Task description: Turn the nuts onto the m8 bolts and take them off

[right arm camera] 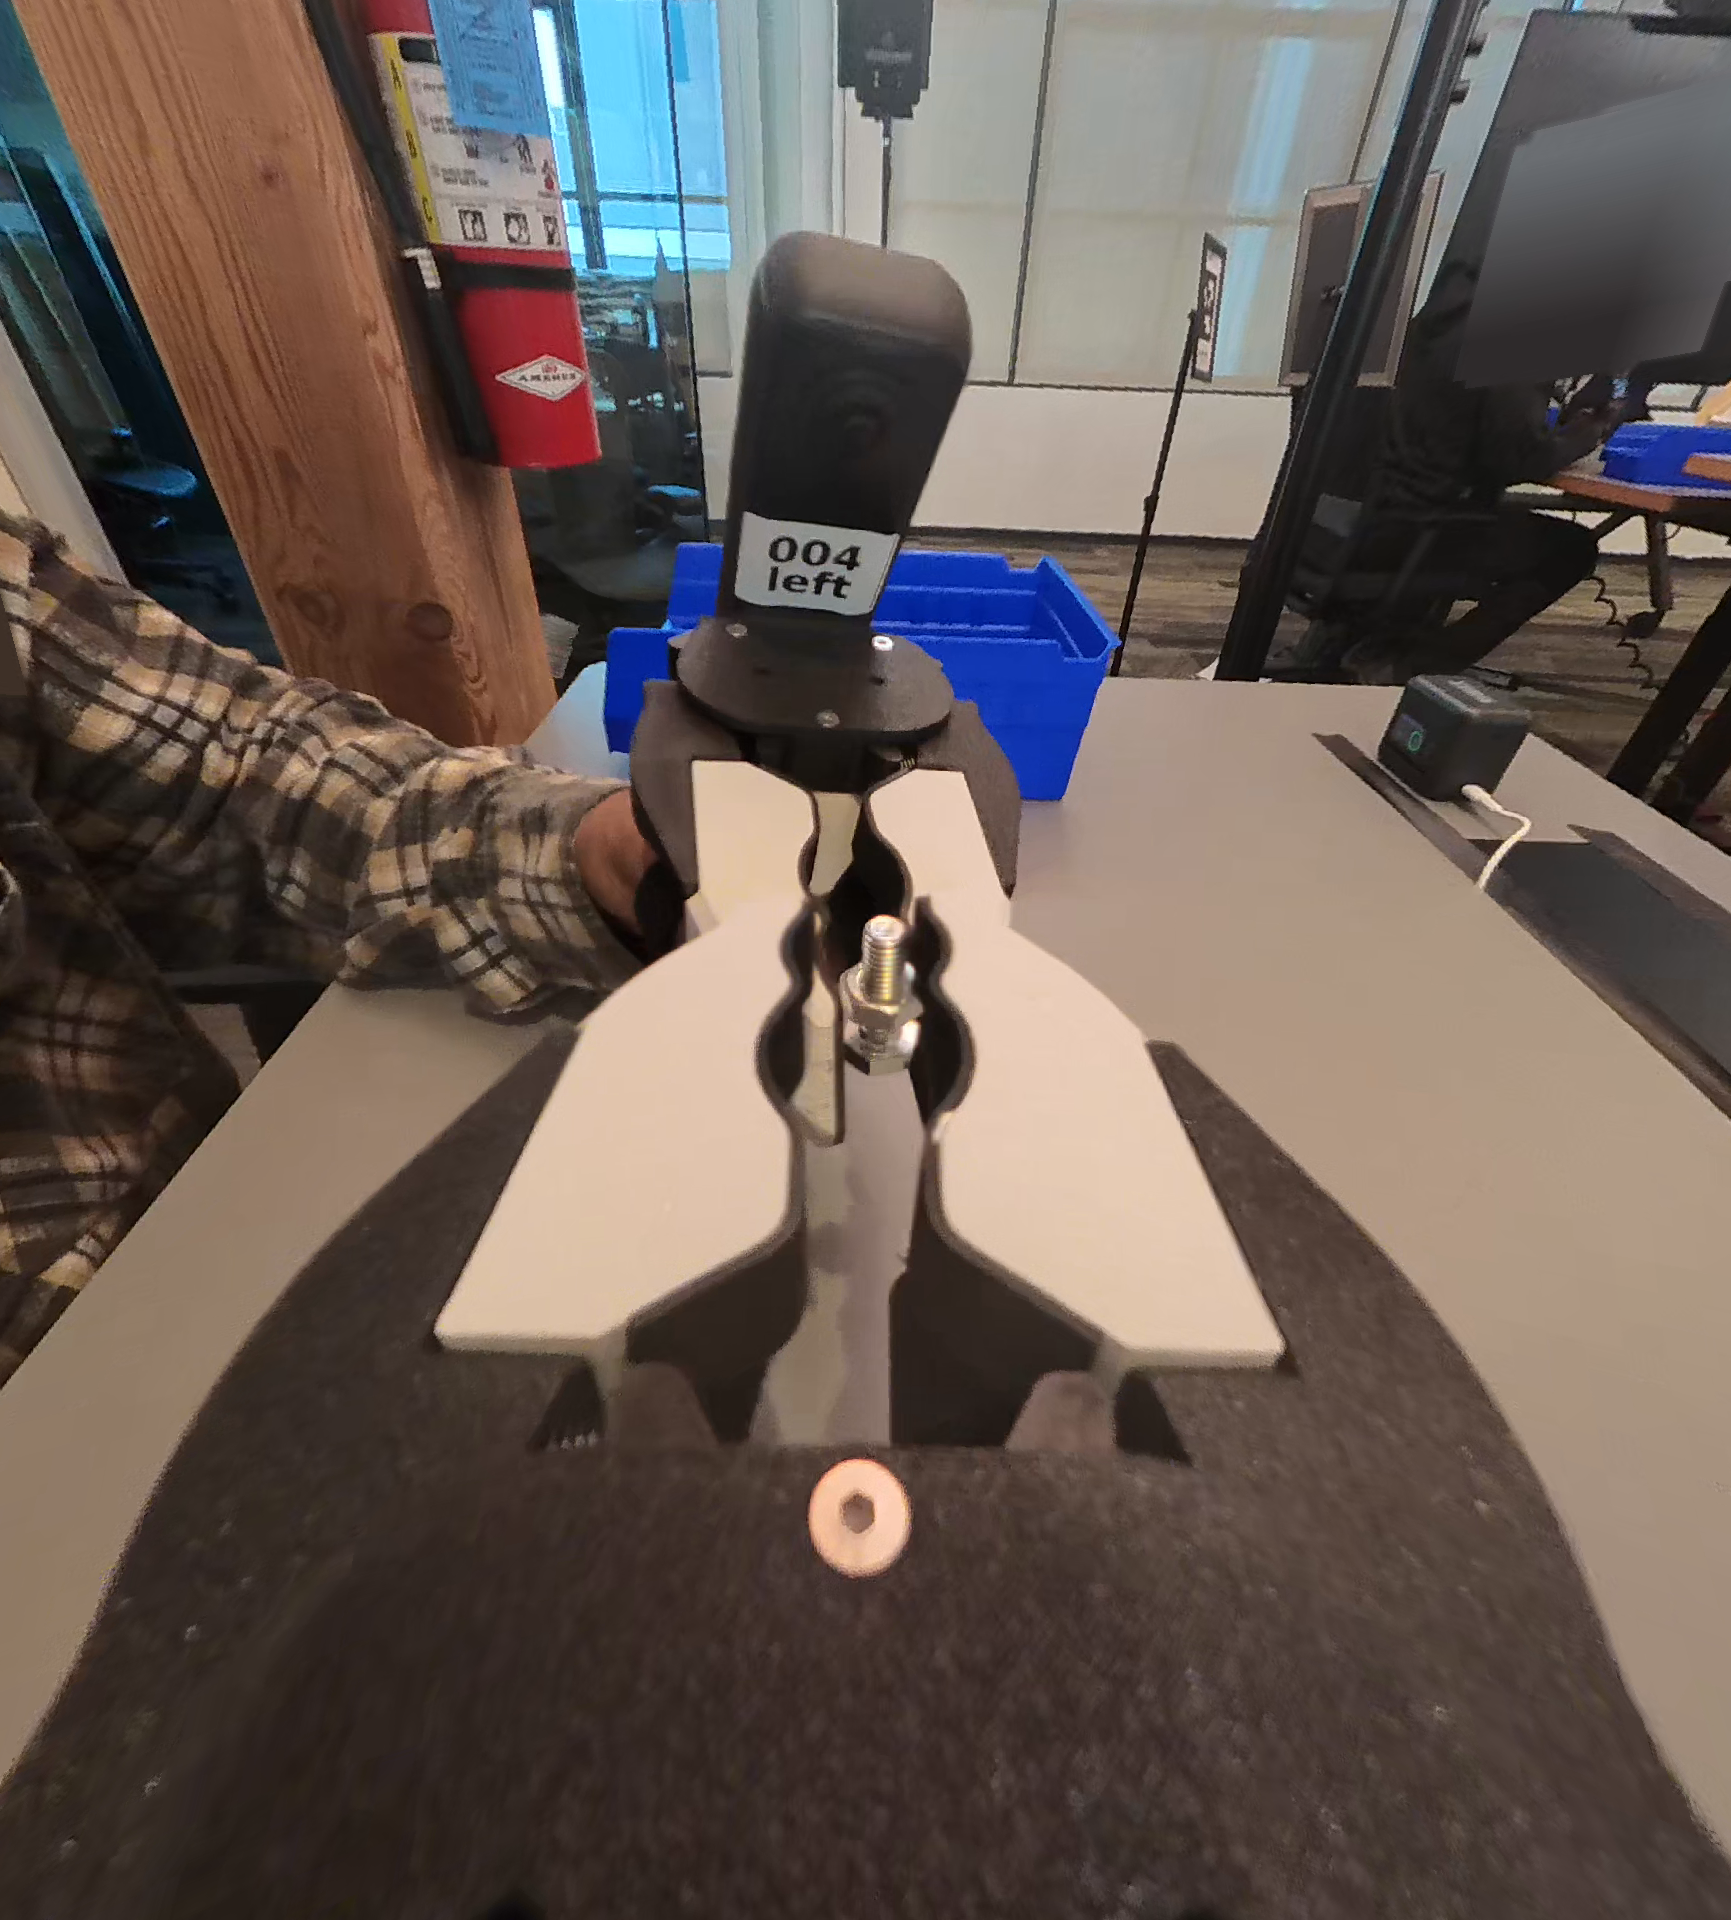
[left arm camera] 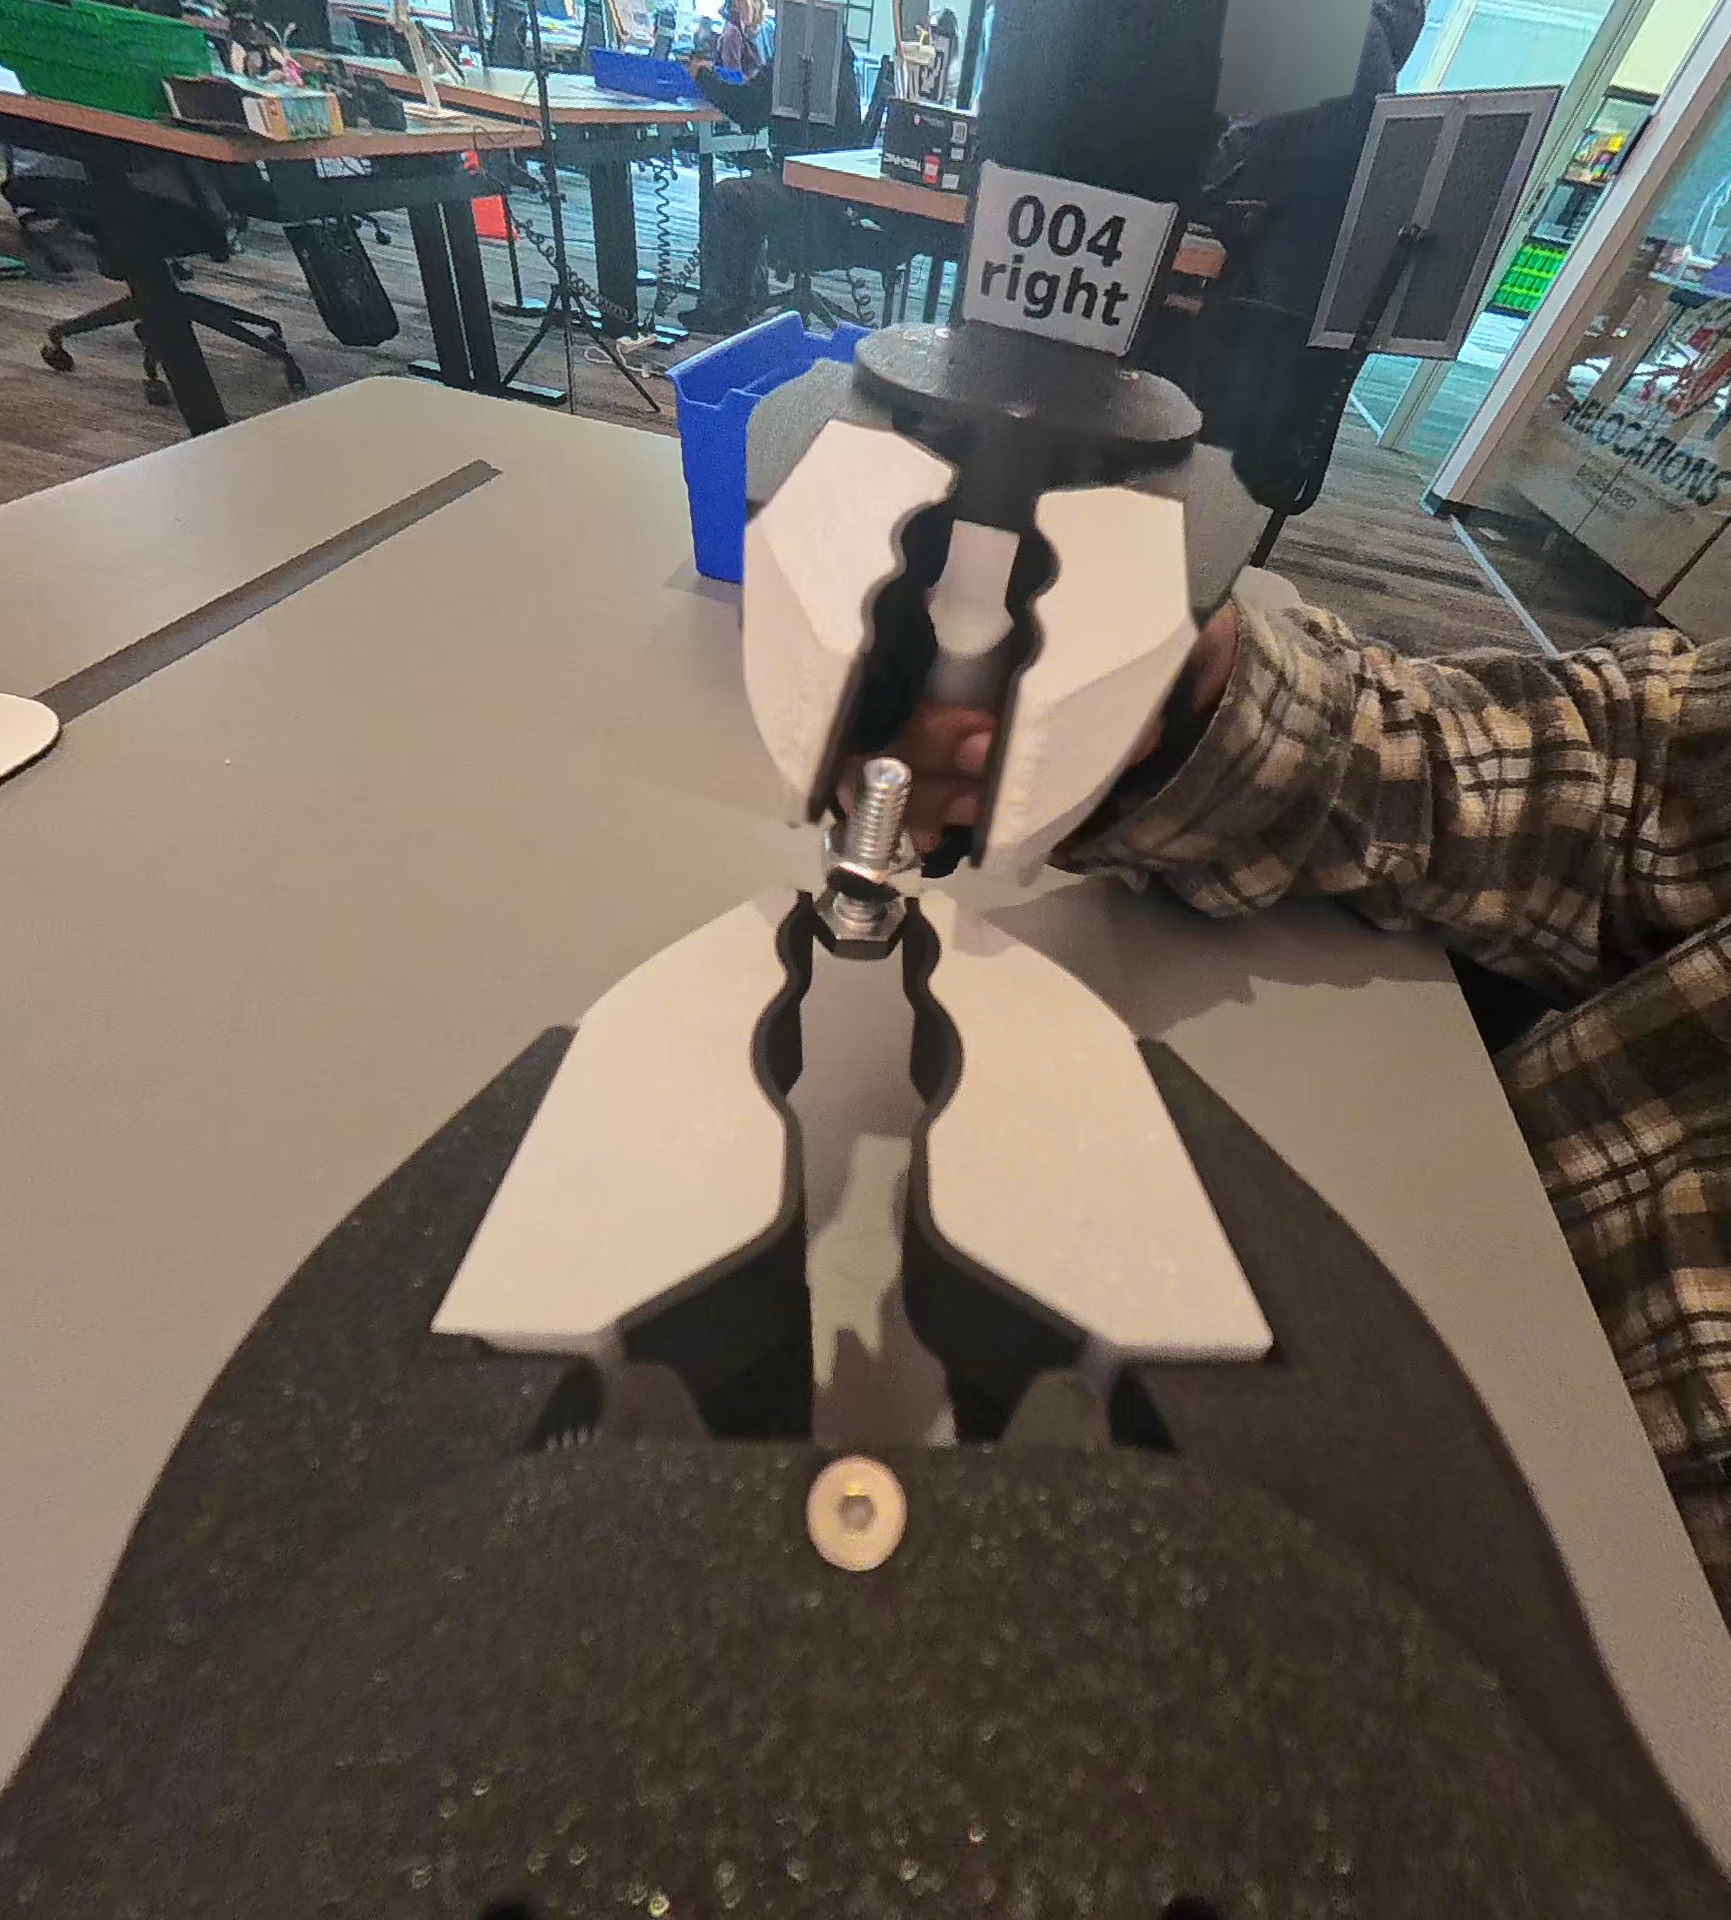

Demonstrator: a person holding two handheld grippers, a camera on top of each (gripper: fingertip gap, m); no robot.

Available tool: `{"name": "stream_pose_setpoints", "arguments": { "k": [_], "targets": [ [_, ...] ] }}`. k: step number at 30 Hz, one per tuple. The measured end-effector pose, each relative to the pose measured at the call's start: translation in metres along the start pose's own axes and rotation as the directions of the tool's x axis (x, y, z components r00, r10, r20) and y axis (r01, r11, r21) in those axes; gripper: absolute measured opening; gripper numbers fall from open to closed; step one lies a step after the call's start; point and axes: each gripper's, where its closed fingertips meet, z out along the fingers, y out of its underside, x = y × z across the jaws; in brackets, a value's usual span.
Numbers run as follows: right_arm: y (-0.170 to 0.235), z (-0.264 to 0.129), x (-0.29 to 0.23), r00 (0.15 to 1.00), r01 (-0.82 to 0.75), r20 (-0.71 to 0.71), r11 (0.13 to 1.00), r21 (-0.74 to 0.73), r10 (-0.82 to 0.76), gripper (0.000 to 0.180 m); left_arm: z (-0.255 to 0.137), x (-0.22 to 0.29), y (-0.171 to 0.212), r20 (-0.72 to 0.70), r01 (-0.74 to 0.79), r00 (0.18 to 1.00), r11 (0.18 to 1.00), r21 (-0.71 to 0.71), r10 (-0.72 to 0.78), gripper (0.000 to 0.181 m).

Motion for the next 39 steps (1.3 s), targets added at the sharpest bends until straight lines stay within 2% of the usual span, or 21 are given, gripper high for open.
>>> {"name": "stream_pose_setpoints", "arguments": {
  "k": [3, 11, 15, 18, 21, 23, 25, 27, 29, 32, 35, 39],
  "targets": [
    [-0.001, -0.001, 0.001, 1.0, -0.005, -0.004, 1.0, 0.006, 0.005, 0.007, 0.001, 0.003, -0.001, -0.005, -0.011, 1.0, 1.0, 0.002, 0.011, 0.016],
    [-0.004, -0.003, -0.001, 1.0, 0.01, -0.005, 1.0, 0.006, -0.01, 0.007, 0.002, 0.008, -0.005, -0.045, -0.012, 0.999, 0.999, 0.048, 0.014, 0.016],
    [-0.017, -0.006, 0.004, 0.999, -0.028, -0.042, 0.999, 0.046, 0.03, 0.007, 0.006, 0.01, -0.006, -0.063, 0.009, 0.998, 0.998, 0.057, -0.006, 0.044],
    [-0.031, -0.026, 0.009, 0.992, -0.023, -0.122, 1.0, 0.022, 0.025, 0.007, 0.009, 0.014, -0.008, -0.061, -0.011, 0.998, 0.998, 0.069, 0.015, 0.06],
    [-0.051, -0.073, 0.016, 0.965, -0.001, -0.26, 0.998, -0.057, -0.014, 0.007, 0.014, 0.018, -0.005, -0.07, -0.019, 0.997, 0.998, 0.054, 0.023, 0.069],
    [-0.063, -0.123, 0.025, 0.921, 0.001, -0.387, 0.991, -0.137, -0.054, 0.007, 0.017, 0.021, -0.002, -0.068, -0.033, 0.997, 0.999, 0.037, 0.035, 0.07],
    [-0.069, -0.186, 0.038, 0.837, -0.044, -0.539, 0.973, -0.228, -0.088, 0.007, 0.02, 0.024, 0.001, -0.062, -0.061, 0.996, 0.998, 0.018, 0.062, 0.07],
    [-0.061, -0.26, 0.052, 0.712, -0.129, -0.687, 0.934, -0.332, -0.145, 0.007, 0.023, 0.026, 0.003, -0.051, -0.095, 0.994, 0.995, 0.004, 0.095, 0.069],
    [-0.039, -0.336, 0.06, 0.575, -0.262, -0.797, 0.881, -0.393, -0.185, 0.007, 0.026, 0.027, 0.005, -0.032, -0.126, 0.991, 0.992, -0.004, 0.126, 0.068],
    [0.014, -0.418, 0.058, 0.425, -0.477, -0.898, 0.814, -0.33, -0.115, 0.007, 0.031, 0.028, 0.006, -0.004, -0.155, 0.988, 0.988, 0.01, 0.155, 0.061],
    [0.075, -0.457, 0.049, 0.345, -0.647, -0.939, 0.724, -0.24, -0.002, 0.007, 0.036, 0.03, 0.009, 0.016, -0.174, 0.985, 0.985, 0.013, 0.174, 0.057],
    [0.133, -0.476, 0.045, 0.294, -0.763, -0.954, 0.615, -0.2, 0.054, 0.007, 0.04, 0.031, 0.016, 0.026, -0.204, 0.979, 0.979, -0.017, 0.204, 0.05]
  ]
}}
